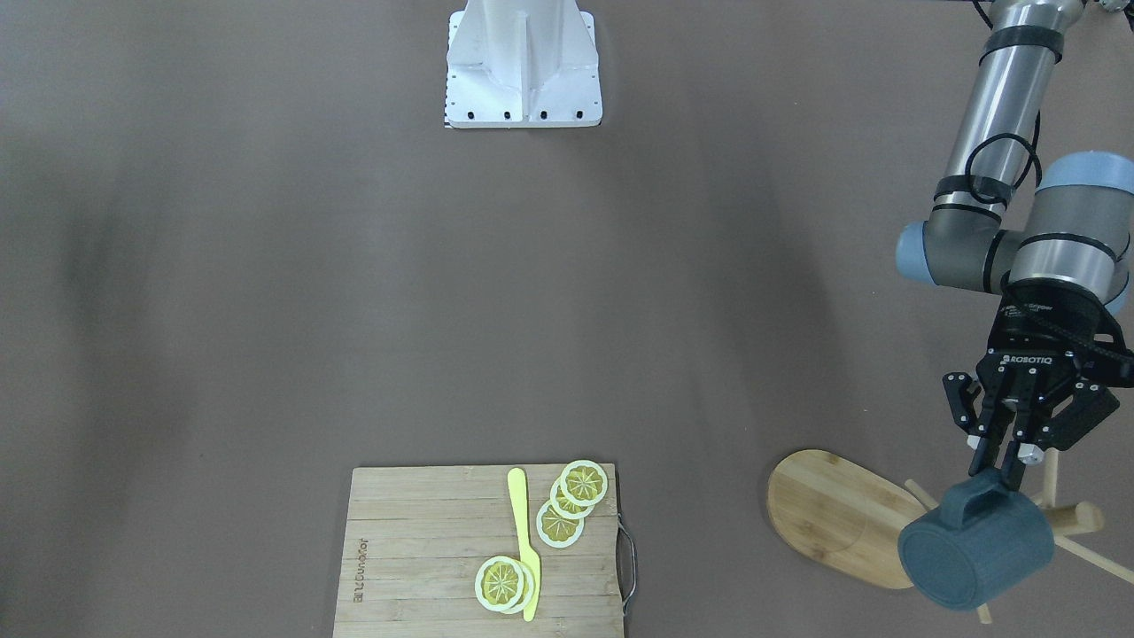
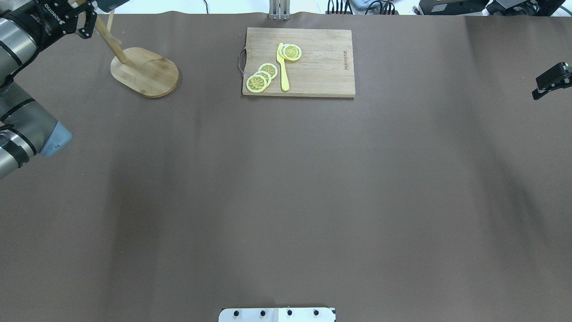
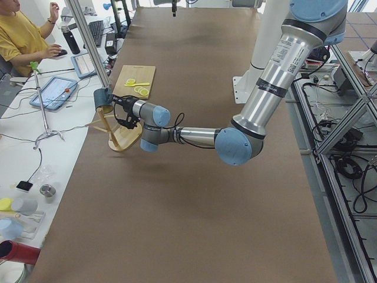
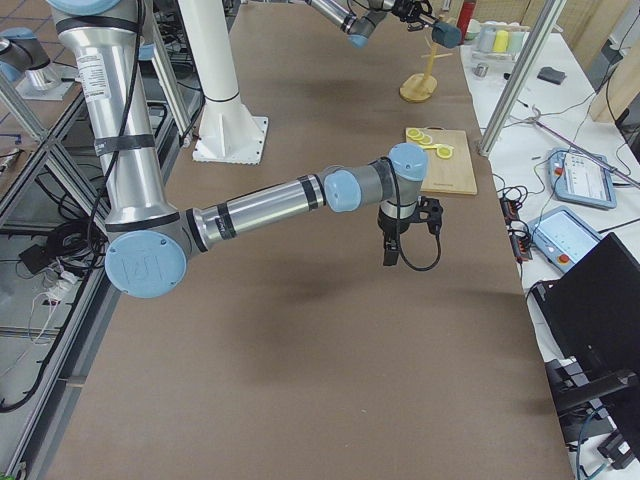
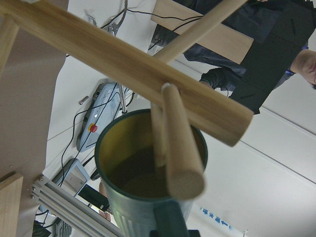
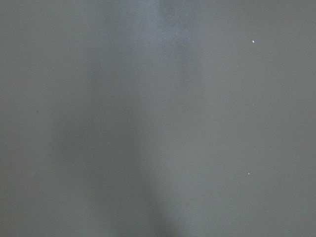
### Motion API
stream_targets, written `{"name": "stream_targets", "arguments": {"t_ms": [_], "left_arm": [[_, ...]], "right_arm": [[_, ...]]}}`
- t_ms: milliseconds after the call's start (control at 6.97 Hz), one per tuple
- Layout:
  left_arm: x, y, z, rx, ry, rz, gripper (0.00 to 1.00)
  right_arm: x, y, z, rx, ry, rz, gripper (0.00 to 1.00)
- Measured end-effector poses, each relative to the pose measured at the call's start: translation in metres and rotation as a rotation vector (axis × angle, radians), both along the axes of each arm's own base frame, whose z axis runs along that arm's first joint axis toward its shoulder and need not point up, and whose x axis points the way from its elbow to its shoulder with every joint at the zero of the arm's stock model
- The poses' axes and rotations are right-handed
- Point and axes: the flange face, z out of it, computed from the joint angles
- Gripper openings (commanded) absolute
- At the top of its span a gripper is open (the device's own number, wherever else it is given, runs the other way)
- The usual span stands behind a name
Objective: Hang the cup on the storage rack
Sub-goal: 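Hook the mug handle onto a peg of the wooden stand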
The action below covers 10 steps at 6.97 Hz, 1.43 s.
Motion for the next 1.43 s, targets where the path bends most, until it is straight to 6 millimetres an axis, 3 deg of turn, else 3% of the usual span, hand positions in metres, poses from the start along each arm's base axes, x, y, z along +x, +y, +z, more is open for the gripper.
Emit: {"name": "stream_targets", "arguments": {"t_ms": [717, 1004, 1148, 1435], "left_arm": [[-0.005, 0.011, 0.019, -0.039, 0.104, 0.033, 0.0], [-0.004, 0.012, 0.02, -0.042, 0.108, 0.036, 0.61], [-0.003, 0.012, 0.02, -0.042, 0.107, 0.037, 0.84], [-0.001, 0.012, 0.021, -0.042, 0.102, 0.039, 0.96]], "right_arm": [[-0.001, -0.002, -0.004, 0.006, -0.002, 0.0, 1.0], [-0.001, -0.002, -0.003, 0.006, -0.001, 0.0, 1.0], [-0.001, -0.002, -0.003, 0.006, -0.001, 0.0, 1.0], [-0.001, -0.003, -0.002, 0.003, -0.001, -0.001, 1.0]]}}
